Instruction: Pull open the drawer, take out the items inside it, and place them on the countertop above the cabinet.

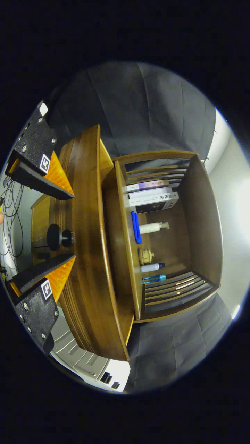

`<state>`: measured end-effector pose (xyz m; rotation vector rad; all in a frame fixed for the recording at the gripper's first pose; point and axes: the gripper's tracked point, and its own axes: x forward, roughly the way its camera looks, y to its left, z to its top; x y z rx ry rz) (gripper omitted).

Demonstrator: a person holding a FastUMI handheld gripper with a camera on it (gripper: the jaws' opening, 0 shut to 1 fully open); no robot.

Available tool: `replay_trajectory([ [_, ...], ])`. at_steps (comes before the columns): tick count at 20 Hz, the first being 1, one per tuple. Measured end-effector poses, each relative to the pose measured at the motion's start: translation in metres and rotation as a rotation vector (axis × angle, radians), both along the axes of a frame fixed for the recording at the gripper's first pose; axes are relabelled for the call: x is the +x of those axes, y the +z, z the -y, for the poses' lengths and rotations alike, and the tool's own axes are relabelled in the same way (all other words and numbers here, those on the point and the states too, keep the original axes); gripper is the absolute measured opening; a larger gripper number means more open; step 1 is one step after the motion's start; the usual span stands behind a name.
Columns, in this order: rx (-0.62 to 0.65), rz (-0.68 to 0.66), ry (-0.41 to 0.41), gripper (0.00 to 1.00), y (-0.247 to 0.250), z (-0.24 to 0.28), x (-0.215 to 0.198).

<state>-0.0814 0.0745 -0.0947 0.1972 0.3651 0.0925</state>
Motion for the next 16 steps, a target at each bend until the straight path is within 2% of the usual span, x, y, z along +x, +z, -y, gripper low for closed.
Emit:
replay_trajectory([
  [1,0.002,0.004,-0.002,0.95,0.009,0.003,0.002],
  [5,0.016,0.034,-0.017,0.95,0.056,0.018,0.027],
  [9,-0.045,0.004,-0.082,0.95,0.079,0.047,0.068],
  [13,-0.068,-0.107,-0.143,0.95,0.065,0.072,0.113],
  [16,-0.104,-0.257,-0.168,0.95,0.041,0.075,0.132],
])
